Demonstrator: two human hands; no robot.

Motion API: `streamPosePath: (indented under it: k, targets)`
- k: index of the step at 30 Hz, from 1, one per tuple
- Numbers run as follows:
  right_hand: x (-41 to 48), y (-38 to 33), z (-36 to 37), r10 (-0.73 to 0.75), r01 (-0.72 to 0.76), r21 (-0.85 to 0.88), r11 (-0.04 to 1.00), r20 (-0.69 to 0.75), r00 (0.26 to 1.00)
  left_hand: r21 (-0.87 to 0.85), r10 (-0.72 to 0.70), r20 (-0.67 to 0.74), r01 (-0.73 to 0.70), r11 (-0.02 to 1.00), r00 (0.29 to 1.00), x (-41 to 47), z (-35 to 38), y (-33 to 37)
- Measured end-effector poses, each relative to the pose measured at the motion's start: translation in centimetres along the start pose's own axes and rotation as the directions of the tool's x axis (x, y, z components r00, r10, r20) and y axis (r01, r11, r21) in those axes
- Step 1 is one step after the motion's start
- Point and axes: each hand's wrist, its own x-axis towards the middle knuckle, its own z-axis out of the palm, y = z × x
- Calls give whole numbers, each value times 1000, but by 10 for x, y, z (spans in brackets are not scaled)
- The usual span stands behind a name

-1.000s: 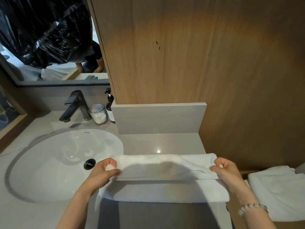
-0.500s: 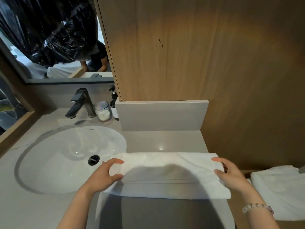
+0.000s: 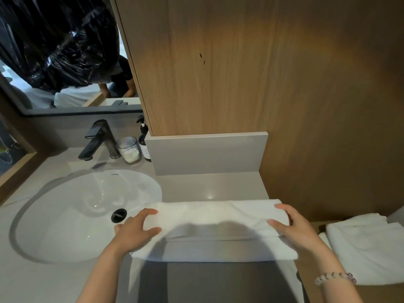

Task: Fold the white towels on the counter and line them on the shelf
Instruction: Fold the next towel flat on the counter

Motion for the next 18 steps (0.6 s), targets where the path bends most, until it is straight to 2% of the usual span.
streamPosePath:
  k: [3, 6, 8, 10, 12, 13, 15, 18]
  targets:
    - [-1, 9, 0, 51, -56, 100, 993, 50, 997, -72, -15, 59, 19, 997, 998, -2, -2, -3]
    - [-3, 7, -6, 110, -146, 299, 943, 135, 985, -326, -4, 160, 57, 944, 987, 3, -5, -12]
    - [-5, 7, -10, 109, -173, 350, 921, 195, 975, -320, 13, 204, 54, 946, 979, 2, -7, -17]
    - [-8, 8, -13, 81, -156, 309, 938, 241, 967, -285, 23, 238, 47, 957, 971, 1, -9, -20]
    - [-9, 8, -14, 63, -104, 149, 983, 262, 963, -259, 15, 258, 54, 964, 966, 0, -10, -19]
    - [-8, 6, -13, 63, -82, 60, 995, 272, 960, -216, 8, 247, 47, 975, 969, 0, -8, -19]
    - [-5, 1, -13, 90, -70, -78, 994, 289, 953, -20, -21, 176, 25, 999, 984, 4, -2, -15]
    - [-1, -11, -13, 160, -103, -225, 969, 249, 955, 306, -89, 16, 80, 949, 996, 2, 1, 0]
